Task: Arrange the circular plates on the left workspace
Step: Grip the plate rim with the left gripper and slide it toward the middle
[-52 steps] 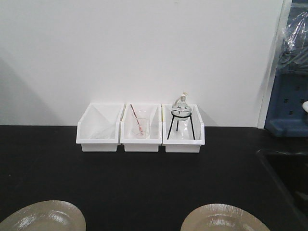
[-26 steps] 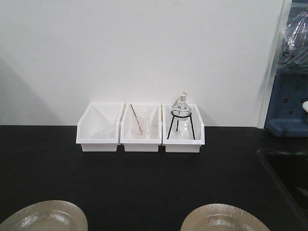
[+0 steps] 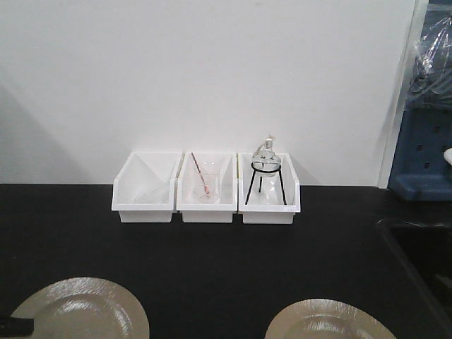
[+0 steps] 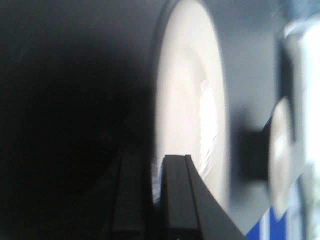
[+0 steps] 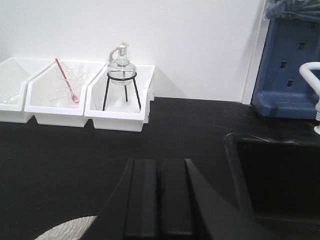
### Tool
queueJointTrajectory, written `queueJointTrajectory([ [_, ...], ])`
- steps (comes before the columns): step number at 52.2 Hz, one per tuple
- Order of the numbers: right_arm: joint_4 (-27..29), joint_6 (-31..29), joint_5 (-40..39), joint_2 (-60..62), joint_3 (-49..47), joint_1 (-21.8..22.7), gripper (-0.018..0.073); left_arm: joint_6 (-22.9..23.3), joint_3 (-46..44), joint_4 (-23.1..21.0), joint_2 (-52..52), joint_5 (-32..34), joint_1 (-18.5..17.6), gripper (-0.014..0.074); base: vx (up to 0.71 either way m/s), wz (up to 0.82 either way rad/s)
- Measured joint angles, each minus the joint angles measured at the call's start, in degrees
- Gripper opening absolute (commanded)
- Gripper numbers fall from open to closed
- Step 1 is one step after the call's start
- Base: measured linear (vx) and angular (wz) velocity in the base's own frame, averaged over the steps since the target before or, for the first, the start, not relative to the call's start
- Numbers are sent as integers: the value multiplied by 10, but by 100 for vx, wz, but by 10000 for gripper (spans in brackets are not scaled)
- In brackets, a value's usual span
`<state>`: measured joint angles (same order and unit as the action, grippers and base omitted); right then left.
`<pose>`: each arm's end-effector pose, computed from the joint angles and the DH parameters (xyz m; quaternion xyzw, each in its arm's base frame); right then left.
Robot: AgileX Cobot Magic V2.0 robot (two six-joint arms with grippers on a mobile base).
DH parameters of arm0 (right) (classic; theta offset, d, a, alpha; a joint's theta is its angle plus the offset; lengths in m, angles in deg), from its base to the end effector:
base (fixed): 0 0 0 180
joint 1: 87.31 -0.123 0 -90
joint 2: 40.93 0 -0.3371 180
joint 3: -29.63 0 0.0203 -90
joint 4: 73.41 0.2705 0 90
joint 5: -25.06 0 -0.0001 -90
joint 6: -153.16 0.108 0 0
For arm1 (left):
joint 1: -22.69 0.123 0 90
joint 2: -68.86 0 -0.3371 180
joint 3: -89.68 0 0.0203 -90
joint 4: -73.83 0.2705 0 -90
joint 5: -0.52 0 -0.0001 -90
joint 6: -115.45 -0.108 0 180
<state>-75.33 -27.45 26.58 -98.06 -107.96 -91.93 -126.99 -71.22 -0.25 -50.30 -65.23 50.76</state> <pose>0.1925 0.0155 0.3605 -0.0478 0.7705 0.0113 0.6356 0.3700 0.0899 0.1780 -0.1096 0.8512 -0.4599 0.2281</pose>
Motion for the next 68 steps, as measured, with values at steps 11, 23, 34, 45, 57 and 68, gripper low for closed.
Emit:
queueJointTrajectory([
  [11,0,0,0,0,0,0,-4,26,0,-96,0,29,-37,0,0,0],
  [23,0,0,0,0,0,0,-4,27,-2,-159,-1,112,-130,0,0,0],
  [34,0,0,-2,0,0,0,-4,45,-60,-192,-22,172,-202,0,0,0],
  [45,0,0,-3,0,0,0,-4,108,-143,-203,-72,193,-248,0,0,0],
  [57,-2,0,-4,0,0,0,-4,145,-199,-204,-129,214,-291,0,0,0],
  [68,-3,-10,-4,0,0,0,-4,161,-214,-220,-156,219,-313,6,0,0],
])
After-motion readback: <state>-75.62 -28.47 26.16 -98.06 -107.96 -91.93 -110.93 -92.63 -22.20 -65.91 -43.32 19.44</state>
